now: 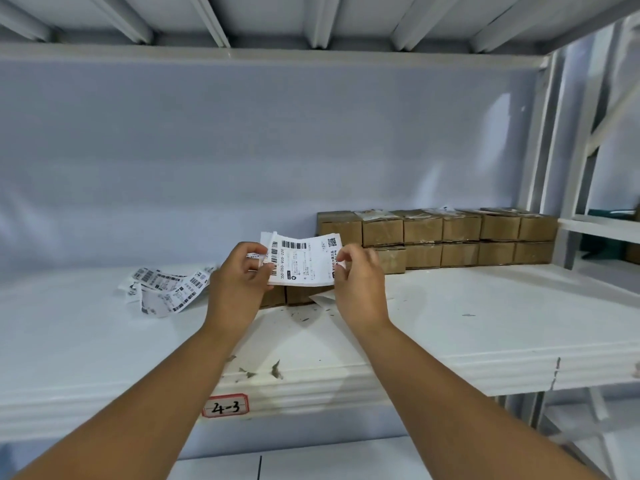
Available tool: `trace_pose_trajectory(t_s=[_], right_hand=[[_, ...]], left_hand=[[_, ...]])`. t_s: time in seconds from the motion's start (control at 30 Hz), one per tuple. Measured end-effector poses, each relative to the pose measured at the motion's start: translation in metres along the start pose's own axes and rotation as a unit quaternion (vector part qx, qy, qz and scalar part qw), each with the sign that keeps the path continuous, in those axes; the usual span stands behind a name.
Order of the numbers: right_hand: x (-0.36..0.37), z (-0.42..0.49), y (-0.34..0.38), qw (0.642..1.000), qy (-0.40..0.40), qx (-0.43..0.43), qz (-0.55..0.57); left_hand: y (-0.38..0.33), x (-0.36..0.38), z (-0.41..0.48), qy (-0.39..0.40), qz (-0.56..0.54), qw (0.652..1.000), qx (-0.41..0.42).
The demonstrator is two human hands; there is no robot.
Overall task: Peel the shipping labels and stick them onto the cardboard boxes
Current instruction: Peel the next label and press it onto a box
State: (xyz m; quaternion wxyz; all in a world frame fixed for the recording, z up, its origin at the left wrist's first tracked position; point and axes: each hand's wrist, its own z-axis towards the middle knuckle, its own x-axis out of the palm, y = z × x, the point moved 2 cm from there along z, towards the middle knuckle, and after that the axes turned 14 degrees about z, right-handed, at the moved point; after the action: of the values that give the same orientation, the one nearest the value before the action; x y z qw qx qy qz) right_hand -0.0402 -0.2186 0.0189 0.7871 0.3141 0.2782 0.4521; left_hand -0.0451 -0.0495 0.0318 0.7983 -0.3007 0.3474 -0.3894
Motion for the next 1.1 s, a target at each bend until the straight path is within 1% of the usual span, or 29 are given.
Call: trace_pose_trajectory(t_s=[0.07, 0.13, 0.2, 0.23, 0.3, 0.37, 0.43, 0.5, 0.57, 0.67, 0.77, 0.83, 0.9, 0.97, 1.1], right_hand=[[0.002, 0.0, -0.002, 0.999, -0.013, -0.016, -0.036], [0.004, -0.001, -0.001, 0.995, -0.055, -0.04, -0.078], [0.007, -0.005, 0.005, 0.99, -0.091, -0.057, -0.092], [0.009, -0.008, 0.01, 0.989, -0.092, -0.064, -0.091], [0.014, -0.012, 0.018, 0.992, -0.059, -0.063, -0.091], [0.019, -0.012, 0.023, 0.996, -0.007, -0.027, -0.088], [0.026, -0.009, 0.028, 0.998, 0.0, 0.023, -0.06], [0.033, -0.007, 0.034, 0.997, -0.019, 0.07, 0.024], [0.044, -0.006, 0.037, 0.99, -0.035, 0.078, 0.113], [0.05, -0.006, 0.037, 0.985, -0.066, 0.064, 0.144], [0.043, -0.008, 0.037, 0.978, -0.078, 0.058, 0.184], [0.036, -0.007, 0.031, 0.966, -0.088, 0.099, 0.221], [0.033, -0.008, 0.026, 0.942, -0.088, 0.164, 0.277], [0.033, -0.008, 0.023, 0.916, -0.089, 0.211, 0.331], [0.029, -0.011, 0.025, 0.863, -0.12, 0.25, 0.423]], left_hand=[[-0.002, 0.0, -0.002, -0.013, 0.047, 0.998, 0.029], [-0.004, -0.001, -0.004, -0.018, 0.08, 0.995, 0.05], [-0.005, -0.001, -0.005, -0.02, 0.104, 0.992, 0.074], [-0.006, -0.001, -0.007, -0.022, 0.114, 0.989, 0.089], [-0.01, -0.001, -0.011, -0.036, 0.142, 0.98, 0.138], [-0.012, 0.003, -0.015, -0.047, 0.167, 0.966, 0.19], [-0.013, 0.006, -0.017, -0.033, 0.17, 0.961, 0.215], [-0.013, 0.007, -0.017, -0.032, 0.153, 0.965, 0.212], [-0.011, 0.005, -0.015, -0.035, 0.13, 0.972, 0.195], [-0.008, 0.004, -0.011, -0.029, 0.125, 0.978, 0.163], [-0.005, 0.003, -0.008, -0.047, 0.109, 0.984, 0.133], [-0.004, 0.0, -0.007, -0.067, 0.082, 0.99, 0.094], [-0.003, -0.004, -0.005, -0.081, 0.07, 0.992, 0.061], [0.0, -0.008, -0.003, -0.088, 0.079, 0.991, 0.06], [0.005, -0.01, -0.001, -0.096, 0.086, 0.989, 0.077]])
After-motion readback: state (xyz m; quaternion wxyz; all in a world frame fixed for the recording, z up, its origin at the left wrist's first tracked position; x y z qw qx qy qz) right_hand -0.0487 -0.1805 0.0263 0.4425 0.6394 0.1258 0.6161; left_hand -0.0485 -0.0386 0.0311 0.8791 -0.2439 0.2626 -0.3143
